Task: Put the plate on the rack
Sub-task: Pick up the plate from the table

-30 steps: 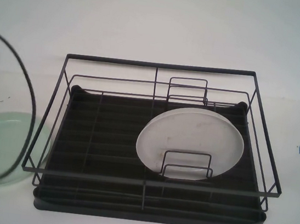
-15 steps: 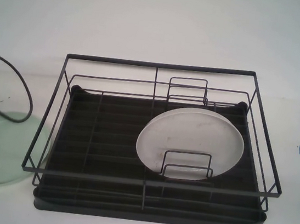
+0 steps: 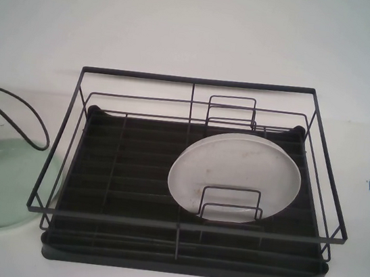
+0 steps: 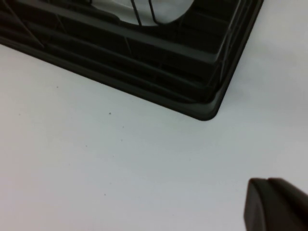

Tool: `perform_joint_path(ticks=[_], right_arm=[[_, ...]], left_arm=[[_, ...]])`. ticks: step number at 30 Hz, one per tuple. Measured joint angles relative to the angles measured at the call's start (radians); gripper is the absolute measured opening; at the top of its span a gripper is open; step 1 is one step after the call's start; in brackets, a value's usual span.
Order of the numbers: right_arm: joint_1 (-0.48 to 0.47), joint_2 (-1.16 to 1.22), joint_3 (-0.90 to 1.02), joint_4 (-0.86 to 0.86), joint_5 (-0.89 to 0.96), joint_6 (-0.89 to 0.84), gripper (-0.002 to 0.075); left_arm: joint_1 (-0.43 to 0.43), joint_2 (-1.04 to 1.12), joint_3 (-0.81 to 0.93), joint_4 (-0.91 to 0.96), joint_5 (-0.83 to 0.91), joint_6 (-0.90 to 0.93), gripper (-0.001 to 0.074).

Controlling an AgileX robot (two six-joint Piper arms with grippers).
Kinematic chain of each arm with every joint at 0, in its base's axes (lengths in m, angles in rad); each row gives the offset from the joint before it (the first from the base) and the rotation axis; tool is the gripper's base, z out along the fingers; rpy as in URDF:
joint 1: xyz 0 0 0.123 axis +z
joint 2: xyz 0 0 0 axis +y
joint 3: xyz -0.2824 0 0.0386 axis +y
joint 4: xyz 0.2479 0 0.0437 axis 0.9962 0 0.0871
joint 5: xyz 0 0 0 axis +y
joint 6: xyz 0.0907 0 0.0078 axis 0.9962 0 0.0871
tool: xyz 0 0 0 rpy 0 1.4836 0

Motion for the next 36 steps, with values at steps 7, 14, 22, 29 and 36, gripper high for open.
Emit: perform_joint_path(ticks=[7,14,22,29,36], right_arm=[[0.0,0.0,0.0,0.016,-0.004,0.0,0.0018],[0.0,0.0,0.0,0.053,-0.007,0.0,0.0018],[0.0,0.0,0.0,0.069,-0.007,0.0,0.0018],[0.0,0.0,0.0,0.069,0.027,0.0,0.0018],[0.0,0.0,0.0,0.106,0.042,0.0,0.0018]], left_arm=[[0.001,0.061,-0.012,-0.005,-0.012,0.002,0.0323],[0.001,0.075,-0.012,0.061,-0.045,0.002,0.0133],[0.001,0.035,-0.012,0.068,-0.043,0.035,0.0045],[0.002,-0.085,-0.042,0.063,-0.018,0.103,0.0018],[0.002,-0.251,-0.042,0.095,0.013,0.14,0.0006]])
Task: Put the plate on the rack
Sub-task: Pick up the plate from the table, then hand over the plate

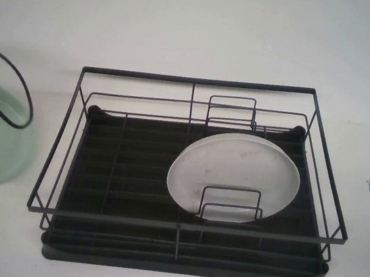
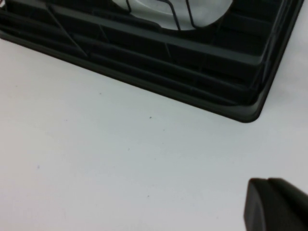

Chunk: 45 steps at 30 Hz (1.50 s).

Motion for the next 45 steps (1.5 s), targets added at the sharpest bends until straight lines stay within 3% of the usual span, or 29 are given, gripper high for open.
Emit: perform_joint_path(ticks=[5,9,14,18,21,22,23,26,27,28,30,31,36,38,45], right_arm=[[0.0,0.0,0.0,0.008,0.023,0.0,0.0018],[0.0,0.0,0.0,0.012,0.038,0.0,0.0018],[0.0,0.0,0.0,0.104,0.05,-0.021,0.0018],[0.0,0.0,0.0,0.325,0.052,-0.166,0.0018],[0.0,0.0,0.0,0.536,0.057,-0.322,0.0018],[0.0,0.0,0.0,0.584,0.063,-0.367,0.0018],[0.0,0.0,0.0,0.634,0.07,-0.418,0.0018],[0.0,0.0,0.0,0.719,0.074,-0.512,0.0023],[0.0,0.0,0.0,0.734,0.074,-0.527,0.0033],[0.0,0.0,0.0,0.746,0.074,-0.535,0.0053],[0.0,0.0,0.0,0.773,0.074,-0.544,0.0118],[0.0,0.0,0.0,0.787,0.074,-0.547,0.0153],[0.0,0.0,0.0,0.893,0.065,-0.571,0.0412],[0.0,0.0,0.0,0.909,0.037,-0.578,0.0477],[0.0,0.068,0.0,1.02,-0.038,-0.612,0.0531]], left_arm=[[0.0,-0.131,0.0,0.044,-0.006,-0.03,0.0006],[-0.002,-0.233,0.002,-0.068,-0.009,-0.027,0.0006],[-0.014,-0.329,0.04,-0.483,-0.047,0.253,0.0006],[-0.054,-0.367,0.106,-0.783,-0.061,0.467,0.0006],[-0.109,-0.392,0.186,-1.014,-0.072,0.628,0.0006],[-0.133,-0.401,0.218,-1.127,-0.07,0.602,0.0006],[-0.16,-0.409,0.252,-1.218,-0.062,0.762,0.0006],[-0.247,-0.43,0.349,-1.465,-0.056,0.966,0.0006],[-0.272,-0.437,0.373,-1.528,-0.067,0.938,0.0006],[-0.305,-0.439,0.401,-1.597,-0.053,1.09,0.0006],[-0.368,-0.441,0.437,-1.69,-0.065,1.111,0.0006],[-0.397,-0.442,0.448,-1.721,-0.053,1.204,0.0006],[-0.486,-0.443,0.452,-1.745,-0.04,1.238,0.0006],[-0.508,-0.443,0.452,-1.776,-0.02,1.264,0.0006],[-0.529,-0.447,0.452,-1.863,0.018,1.328,0.0006]])
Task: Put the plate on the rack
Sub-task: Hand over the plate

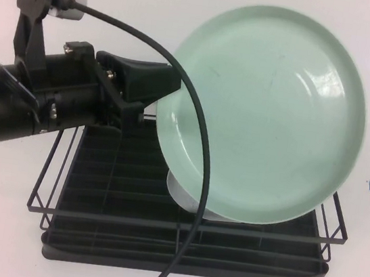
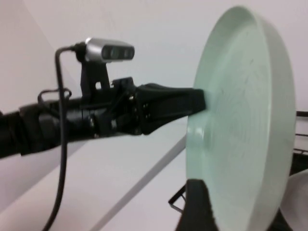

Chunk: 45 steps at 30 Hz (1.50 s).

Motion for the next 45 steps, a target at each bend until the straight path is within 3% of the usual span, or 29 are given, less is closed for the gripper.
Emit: perform_joint_path(ticks=[6,18,22,28,31,32,33,34,35,36,39,41,45], right_arm=[[0.0,0.152,0.0,0.093,0.082,-0.042,0.0534],[0.0,0.344,0.0,0.111,0.135,-0.124,0.0523],[0.03,0.352,-0.012,0.112,0.135,-0.145,0.0435],[0.106,0.352,-0.071,0.112,0.105,-0.202,0.0242],[0.123,0.355,-0.086,0.112,0.047,-0.222,0.0202],[0.126,0.356,-0.087,0.11,0.032,-0.231,0.0197],[0.127,0.359,-0.088,0.11,0.016,-0.244,0.0185],[0.127,0.359,-0.088,0.11,-0.001,-0.255,0.0167],[0.127,0.36,-0.088,0.11,-0.018,-0.264,0.015],[0.127,0.36,-0.088,0.11,-0.035,-0.272,0.0134],[0.131,0.36,-0.093,0.112,-0.064,-0.293,0.0119],[0.135,0.36,-0.099,0.112,-0.101,-0.333,0.0119],[0.139,0.36,-0.142,0.113,-0.155,-0.416,0.0118]], left_arm=[[0.0,0.0,0.0,0.002,0.021,0.0,0.0006],[0.0,0.0,0.0,0.002,0.04,0.018,0.001],[0.0,0.0,0.0,0.002,0.04,0.037,0.0001],[0.0,0.0,0.0,0.0,0.037,0.048,0.0002],[0.0,0.0,0.0,-0.005,0.049,0.082,0.0011],[0.0,0.0,0.0,-0.003,0.063,0.09,0.0065],[0.0,0.0,0.0,-0.003,0.084,0.094,0.003],[0.0,0.0,0.0,-0.003,0.102,0.094,0.016],[0.0,0.0,0.0,-0.003,0.115,0.094,0.0091],[0.0,0.0,0.0,-0.003,0.131,0.097,0.0298],[0.002,-0.004,-0.004,-0.019,0.186,0.102,0.0472],[0.01,-0.019,-0.006,-0.023,0.229,0.104,0.0518],[0.064,-0.076,-0.019,-0.003,0.247,0.104,0.0454]])
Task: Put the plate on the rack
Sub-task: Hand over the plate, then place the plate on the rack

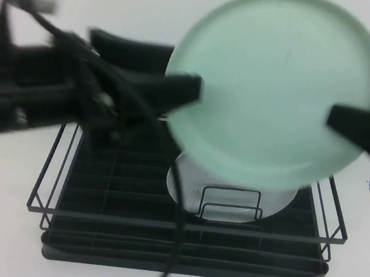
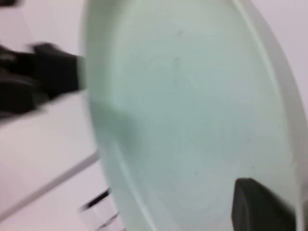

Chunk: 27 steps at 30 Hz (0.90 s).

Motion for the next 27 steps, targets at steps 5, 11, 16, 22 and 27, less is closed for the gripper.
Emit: perform_joint_path(ticks=[5,11,16,22,27], right_arm=[[0.0,0.002,-0.119,-0.034,-0.124,-0.053,0.0118],[0.0,0.002,-0.32,-0.21,-0.117,-0.043,0.0117],[0.0,0.002,-0.545,-0.5,-0.058,0.112,0.0117],[0.011,0.06,-0.79,-0.991,0.151,0.429,0.0116],[0.124,0.158,-0.908,-1.261,0.243,0.615,0.0116]], left_arm=[[0.114,-0.108,-0.002,0.091,-0.067,-0.07,0.0176],[0.153,-0.199,-0.002,0.382,-0.166,-0.148,0.0001],[0.153,-0.283,-0.002,0.494,-0.23,-0.171,0.0001],[0.153,-0.423,-0.002,0.581,-0.409,-0.303,0.0001],[0.153,-0.546,-0.002,0.586,-0.45,-0.325,0.0001]])
